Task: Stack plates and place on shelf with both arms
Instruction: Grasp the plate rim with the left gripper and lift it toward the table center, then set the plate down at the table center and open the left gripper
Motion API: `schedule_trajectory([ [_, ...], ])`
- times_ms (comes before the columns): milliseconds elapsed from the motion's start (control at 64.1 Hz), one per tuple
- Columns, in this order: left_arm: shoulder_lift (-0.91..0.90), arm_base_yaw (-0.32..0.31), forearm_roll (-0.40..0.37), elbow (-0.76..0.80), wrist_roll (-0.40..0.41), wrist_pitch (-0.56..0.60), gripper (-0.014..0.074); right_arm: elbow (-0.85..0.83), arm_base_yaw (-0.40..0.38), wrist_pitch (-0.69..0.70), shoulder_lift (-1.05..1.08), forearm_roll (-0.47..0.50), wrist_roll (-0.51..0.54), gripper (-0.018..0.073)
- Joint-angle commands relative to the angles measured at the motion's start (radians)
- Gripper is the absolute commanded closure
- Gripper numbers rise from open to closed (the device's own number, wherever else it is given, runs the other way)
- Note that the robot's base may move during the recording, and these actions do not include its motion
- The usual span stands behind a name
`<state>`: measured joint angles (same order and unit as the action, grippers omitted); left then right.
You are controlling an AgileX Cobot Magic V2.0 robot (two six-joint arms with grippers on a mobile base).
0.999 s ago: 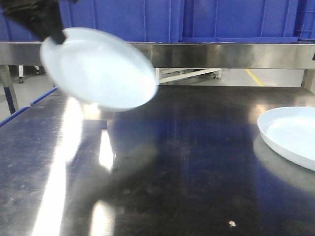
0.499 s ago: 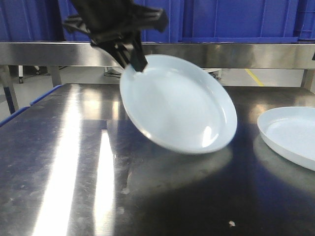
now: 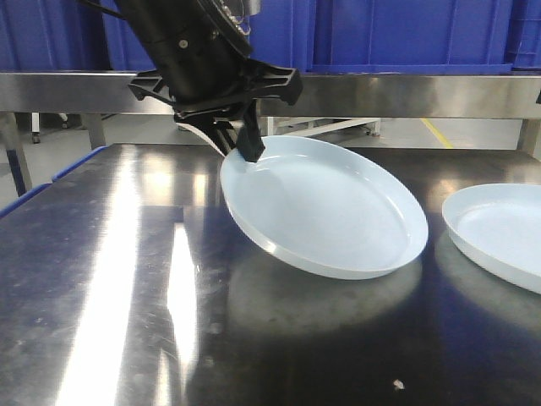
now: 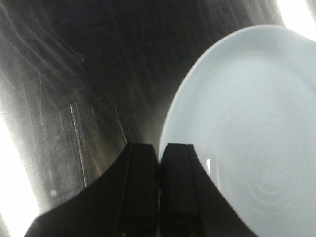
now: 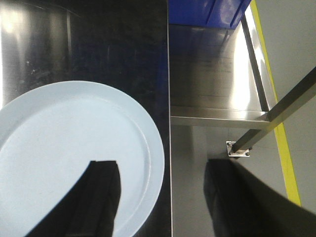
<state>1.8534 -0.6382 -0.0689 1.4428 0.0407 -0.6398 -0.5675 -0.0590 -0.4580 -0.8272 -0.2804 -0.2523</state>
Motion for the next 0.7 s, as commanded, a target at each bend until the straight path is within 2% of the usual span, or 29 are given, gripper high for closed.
schedule_trajectory([
  [0, -0.052, -0.007, 0.002, 0.034, 0.004, 0.057, 0.0443, -0.037, 0.000, 0.055, 0.001, -0.012, 0.000, 0.0078],
  [156, -0.052, -0.007, 0.022, 0.034, 0.004, 0.057, 0.0204, -0.037, 0.000, 0.055, 0.001, -0.012, 0.000, 0.0078],
  [234, -0.052, -0.007, 0.022, 0.034, 0.004, 0.057, 0.0160, -0.037, 0.000, 0.055, 0.001, -0.012, 0.000, 0.0078],
  [312, -0.052, -0.007, 0.022, 0.037, 0.005, 0.048, 0.0185, -0.037, 0.000, 0.055, 0.001, -0.012, 0.000, 0.0078],
  [374, -0.052, -0.007, 0.024, 0.050, 0.005, 0.018, 0.0241, -0.037, 0.000, 0.055, 0.001, -0.012, 0.000, 0.0078],
  [515, -0.084, 0.002, 0.026, 0.080, 0.005, -0.032, 0.0520, -0.037, 0.000, 0.055, 0.001, -0.012, 0.000, 0.0078],
  [593, -0.135, 0.014, 0.031, 0.080, 0.005, -0.023, 0.0494, -0.037, 0.000, 0.055, 0.001, -0.012, 0.000, 0.0078],
  [687, -0.208, 0.036, 0.032, 0.080, 0.005, -0.019, 0.0510, -0.037, 0.000, 0.055, 0.001, -0.012, 0.000, 0.0078],
])
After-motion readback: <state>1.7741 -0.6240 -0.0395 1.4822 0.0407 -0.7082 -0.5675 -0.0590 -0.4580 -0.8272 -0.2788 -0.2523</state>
